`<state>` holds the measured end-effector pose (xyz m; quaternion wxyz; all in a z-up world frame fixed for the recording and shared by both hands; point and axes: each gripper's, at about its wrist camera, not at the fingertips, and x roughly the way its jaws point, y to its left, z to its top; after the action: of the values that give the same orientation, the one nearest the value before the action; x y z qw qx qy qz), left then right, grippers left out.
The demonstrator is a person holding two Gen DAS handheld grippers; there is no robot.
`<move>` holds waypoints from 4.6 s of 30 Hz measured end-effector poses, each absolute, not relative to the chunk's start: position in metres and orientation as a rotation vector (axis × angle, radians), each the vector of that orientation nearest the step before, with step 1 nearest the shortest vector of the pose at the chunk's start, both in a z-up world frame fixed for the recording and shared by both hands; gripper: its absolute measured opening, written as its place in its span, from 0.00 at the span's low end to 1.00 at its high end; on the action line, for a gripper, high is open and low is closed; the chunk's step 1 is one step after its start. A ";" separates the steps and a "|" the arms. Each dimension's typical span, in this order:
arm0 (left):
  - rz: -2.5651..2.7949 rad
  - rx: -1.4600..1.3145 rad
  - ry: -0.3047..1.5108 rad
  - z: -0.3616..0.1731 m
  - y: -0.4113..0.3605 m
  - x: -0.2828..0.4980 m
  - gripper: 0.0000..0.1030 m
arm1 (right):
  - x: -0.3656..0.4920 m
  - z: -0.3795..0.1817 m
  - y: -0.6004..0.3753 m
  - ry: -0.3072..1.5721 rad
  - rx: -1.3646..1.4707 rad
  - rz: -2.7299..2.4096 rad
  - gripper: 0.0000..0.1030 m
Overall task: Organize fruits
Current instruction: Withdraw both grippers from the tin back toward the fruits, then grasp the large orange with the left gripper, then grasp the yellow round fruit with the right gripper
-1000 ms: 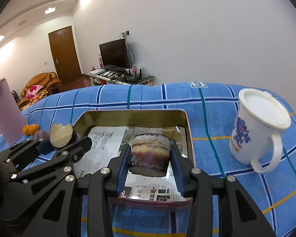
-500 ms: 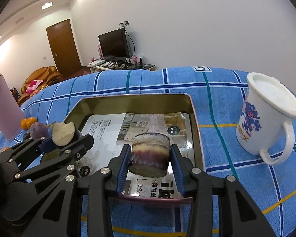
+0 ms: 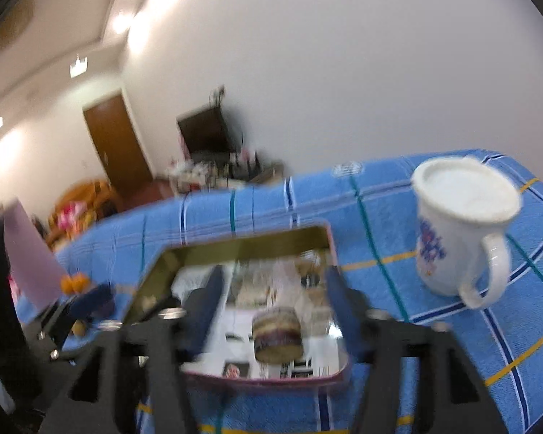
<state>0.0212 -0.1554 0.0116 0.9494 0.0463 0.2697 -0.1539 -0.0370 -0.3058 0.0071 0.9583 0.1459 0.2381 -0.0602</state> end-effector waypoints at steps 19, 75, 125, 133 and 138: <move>-0.190 0.150 0.510 0.001 -0.135 0.010 1.00 | -0.044 0.005 -0.291 0.385 0.204 -0.244 0.73; -0.101 -0.032 0.568 0.006 0.007 -0.007 1.00 | -0.043 0.004 -0.168 0.426 0.083 -0.120 0.81; -0.049 -0.105 0.884 -0.047 0.153 0.064 0.48 | 0.062 -0.055 -0.013 0.895 0.061 0.203 0.32; -0.035 -0.115 0.796 -0.036 0.153 0.051 0.48 | 0.046 -0.048 -0.028 0.849 0.106 0.218 0.28; -0.015 -0.105 0.730 -0.028 0.150 0.043 0.48 | 0.022 -0.031 -0.031 0.718 0.038 0.170 0.28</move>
<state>0.0427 0.1496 -0.0279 0.9328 -0.0513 0.3566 -0.0073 0.0222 -0.0309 -0.0309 0.9326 0.0188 0.3508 0.0830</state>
